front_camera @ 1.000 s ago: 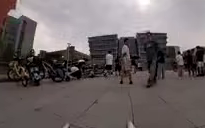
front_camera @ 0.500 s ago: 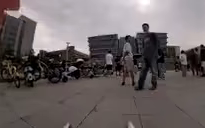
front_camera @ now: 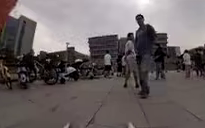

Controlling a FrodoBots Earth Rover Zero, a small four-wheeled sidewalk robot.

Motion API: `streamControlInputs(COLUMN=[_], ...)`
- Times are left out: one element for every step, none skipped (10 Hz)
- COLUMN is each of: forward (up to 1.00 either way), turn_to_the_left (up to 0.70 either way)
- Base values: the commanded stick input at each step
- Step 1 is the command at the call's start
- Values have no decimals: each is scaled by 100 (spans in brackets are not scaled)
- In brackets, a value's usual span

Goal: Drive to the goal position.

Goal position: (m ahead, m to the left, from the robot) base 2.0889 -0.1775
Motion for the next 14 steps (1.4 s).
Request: streamControlInputs(forward=[70, 70, 70, 70, 70, 60, 37, 15, 0, 0, 0, 0, 0, 0], turn_to_the_left=[0, 0, 0, 0, 0, 0, 0, 0, 0, 0, 0, 0, 0, 0])
